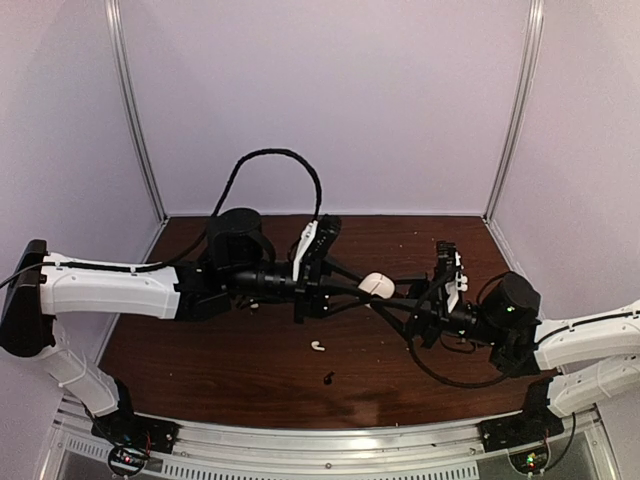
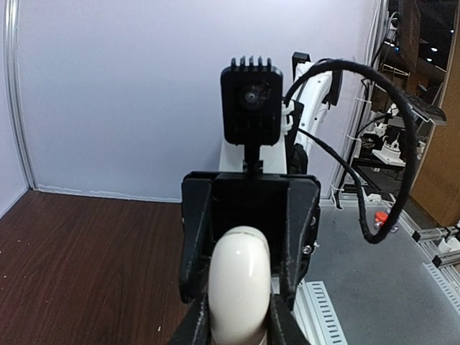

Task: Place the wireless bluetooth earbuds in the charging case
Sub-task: Pass from the right arm to the left

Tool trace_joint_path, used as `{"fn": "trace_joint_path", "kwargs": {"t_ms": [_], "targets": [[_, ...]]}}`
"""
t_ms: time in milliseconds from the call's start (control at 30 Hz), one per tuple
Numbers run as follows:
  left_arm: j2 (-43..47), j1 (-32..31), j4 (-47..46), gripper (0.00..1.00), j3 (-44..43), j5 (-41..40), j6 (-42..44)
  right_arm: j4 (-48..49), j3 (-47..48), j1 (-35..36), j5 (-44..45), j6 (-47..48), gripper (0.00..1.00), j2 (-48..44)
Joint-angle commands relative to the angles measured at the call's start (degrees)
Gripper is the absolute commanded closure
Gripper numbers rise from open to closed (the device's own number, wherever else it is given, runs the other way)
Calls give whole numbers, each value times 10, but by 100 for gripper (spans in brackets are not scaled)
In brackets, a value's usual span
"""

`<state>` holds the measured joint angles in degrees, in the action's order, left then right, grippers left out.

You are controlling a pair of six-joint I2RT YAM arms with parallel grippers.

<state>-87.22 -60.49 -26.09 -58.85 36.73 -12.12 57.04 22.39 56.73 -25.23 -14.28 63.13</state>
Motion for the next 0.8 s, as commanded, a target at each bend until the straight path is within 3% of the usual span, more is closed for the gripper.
{"fn": "trace_joint_path", "kwargs": {"t_ms": [0, 333, 567, 767], "targets": [[7, -1, 20, 94, -19, 10, 21, -35, 16, -3, -5, 18, 48, -20], [28, 5, 230, 100, -87, -27, 128, -315, 59, -3, 3, 92, 38, -86], [6, 7, 340, 100, -141, -22, 160, -448, 123, -3, 2, 113, 43, -69], [-5, 6, 368, 100, -157, -16, 169, -489, 153, -3, -6, 123, 53, -48]]}}
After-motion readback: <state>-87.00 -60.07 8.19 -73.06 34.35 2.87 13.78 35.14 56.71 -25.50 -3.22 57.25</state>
